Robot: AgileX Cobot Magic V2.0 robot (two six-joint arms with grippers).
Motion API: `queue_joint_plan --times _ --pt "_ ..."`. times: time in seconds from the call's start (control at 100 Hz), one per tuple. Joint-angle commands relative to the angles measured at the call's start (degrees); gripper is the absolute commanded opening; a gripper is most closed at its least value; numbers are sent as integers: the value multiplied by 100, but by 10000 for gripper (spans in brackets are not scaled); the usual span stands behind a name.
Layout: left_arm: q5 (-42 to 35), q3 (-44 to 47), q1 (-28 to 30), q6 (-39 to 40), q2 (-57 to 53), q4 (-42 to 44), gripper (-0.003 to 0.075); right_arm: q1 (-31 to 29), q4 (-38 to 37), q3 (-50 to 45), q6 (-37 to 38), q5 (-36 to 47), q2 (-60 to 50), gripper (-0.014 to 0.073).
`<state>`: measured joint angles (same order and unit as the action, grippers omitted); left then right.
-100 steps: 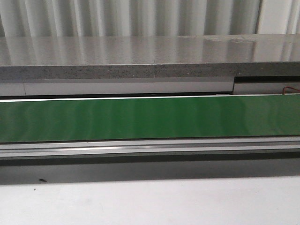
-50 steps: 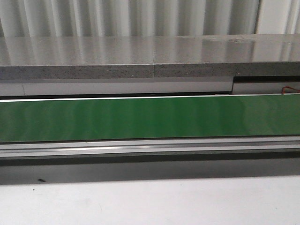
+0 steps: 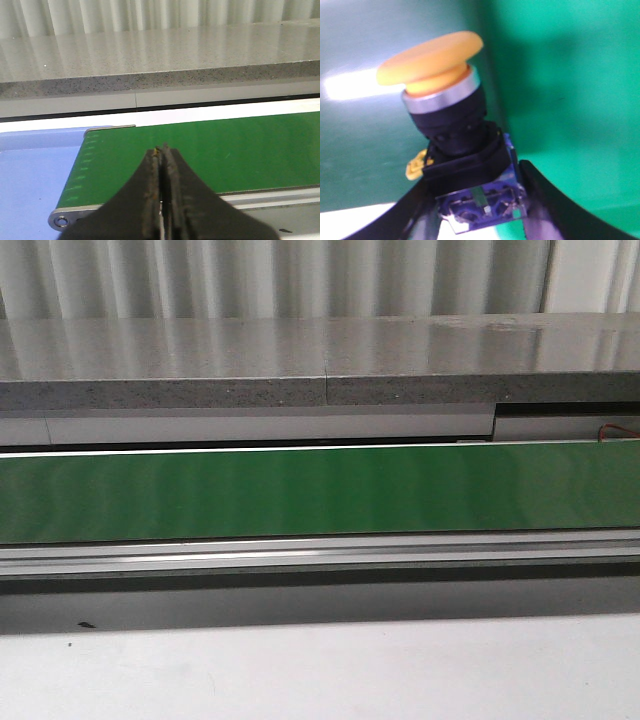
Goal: Move button from right to left
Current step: 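Lift the button and lower it onto the conveyor belt, then release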
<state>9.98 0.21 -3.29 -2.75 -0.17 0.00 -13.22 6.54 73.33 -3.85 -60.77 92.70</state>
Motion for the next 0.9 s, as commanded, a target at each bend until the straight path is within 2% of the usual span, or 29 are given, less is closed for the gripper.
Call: queue_joint_plan --times 0.0,0.15,0.28,0.6,0.67,0.8,0.89 --pt "-453 223 3 57 -187 -52 -20 273 186 119 157 18 -266 133" --pt "-453 223 3 57 -187 -52 -20 686 181 106 658 207 -249 133" --pt "-453 223 3 57 -187 -52 -20 720 176 106 972 331 -108 133" --pt "-453 223 3 57 -187 -52 -20 720 143 106 1135 561 444 147" --pt "-453 223 3 57 -187 -52 -20 720 143 115 1135 565 433 235" --pt "-453 223 3 57 -187 -52 -20 720 158 161 1135 539 404 514" --pt "-453 223 3 57 -187 -52 -20 753 170 168 1016 550 324 580"
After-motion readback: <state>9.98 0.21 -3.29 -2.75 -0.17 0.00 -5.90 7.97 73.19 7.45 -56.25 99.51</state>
